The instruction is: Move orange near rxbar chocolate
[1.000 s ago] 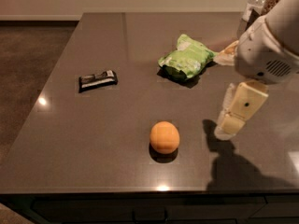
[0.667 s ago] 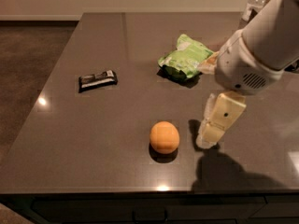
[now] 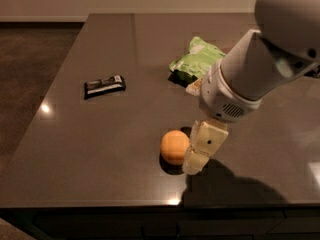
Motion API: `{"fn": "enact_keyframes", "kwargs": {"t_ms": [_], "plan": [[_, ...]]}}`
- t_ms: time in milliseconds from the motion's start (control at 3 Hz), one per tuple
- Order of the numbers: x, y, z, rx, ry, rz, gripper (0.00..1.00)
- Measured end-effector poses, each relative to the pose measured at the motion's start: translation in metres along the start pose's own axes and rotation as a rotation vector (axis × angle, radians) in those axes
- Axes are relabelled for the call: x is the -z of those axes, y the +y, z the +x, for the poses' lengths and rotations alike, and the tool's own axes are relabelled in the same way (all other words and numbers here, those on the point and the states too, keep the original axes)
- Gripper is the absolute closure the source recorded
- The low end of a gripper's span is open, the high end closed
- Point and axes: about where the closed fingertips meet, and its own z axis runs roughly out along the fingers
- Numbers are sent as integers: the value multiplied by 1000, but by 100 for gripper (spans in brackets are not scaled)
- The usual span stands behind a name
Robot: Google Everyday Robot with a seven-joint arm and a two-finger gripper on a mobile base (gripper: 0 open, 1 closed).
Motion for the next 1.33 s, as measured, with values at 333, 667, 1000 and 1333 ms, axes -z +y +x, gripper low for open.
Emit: {"fn": "enact_keyframes", "kwargs": {"t_ms": [333,667,1000,1333], "plan": [[-21,3,2,26,27,5,0],[-31,5,4,40,41,7,0],[-39,6,5,47,62,-14,13],[-43,11,4,59,78,-49,35]]}}
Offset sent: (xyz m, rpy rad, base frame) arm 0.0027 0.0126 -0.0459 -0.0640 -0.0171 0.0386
